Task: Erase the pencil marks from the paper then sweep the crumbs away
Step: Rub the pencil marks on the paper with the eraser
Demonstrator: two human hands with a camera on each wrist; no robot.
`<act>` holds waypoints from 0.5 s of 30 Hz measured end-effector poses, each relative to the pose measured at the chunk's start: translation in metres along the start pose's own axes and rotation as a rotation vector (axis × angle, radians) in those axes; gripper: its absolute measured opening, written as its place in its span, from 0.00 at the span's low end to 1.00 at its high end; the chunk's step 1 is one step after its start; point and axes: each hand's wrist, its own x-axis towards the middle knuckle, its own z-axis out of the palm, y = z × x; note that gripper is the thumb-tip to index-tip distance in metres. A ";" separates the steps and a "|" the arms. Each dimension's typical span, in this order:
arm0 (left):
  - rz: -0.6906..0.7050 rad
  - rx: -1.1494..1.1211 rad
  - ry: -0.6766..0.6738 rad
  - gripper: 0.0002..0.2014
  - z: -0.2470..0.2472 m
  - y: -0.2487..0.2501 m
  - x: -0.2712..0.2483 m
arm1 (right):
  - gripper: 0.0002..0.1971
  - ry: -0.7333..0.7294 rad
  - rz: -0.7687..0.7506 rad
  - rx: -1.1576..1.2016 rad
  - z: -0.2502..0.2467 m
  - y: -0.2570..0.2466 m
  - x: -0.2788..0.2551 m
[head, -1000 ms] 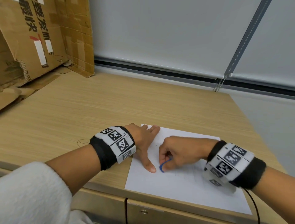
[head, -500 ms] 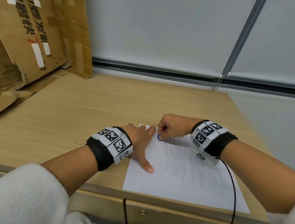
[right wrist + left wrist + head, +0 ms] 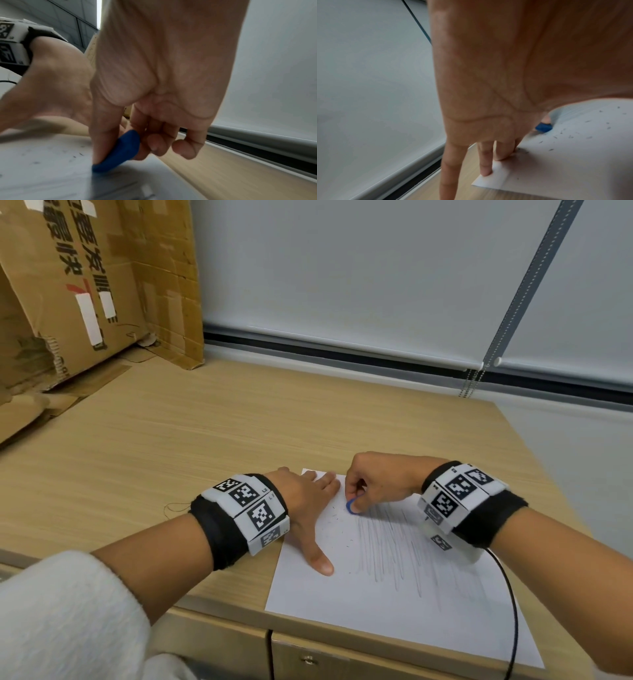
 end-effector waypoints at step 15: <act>0.010 -0.009 0.016 0.68 0.002 -0.001 0.004 | 0.05 -0.030 -0.031 -0.042 0.009 -0.008 -0.009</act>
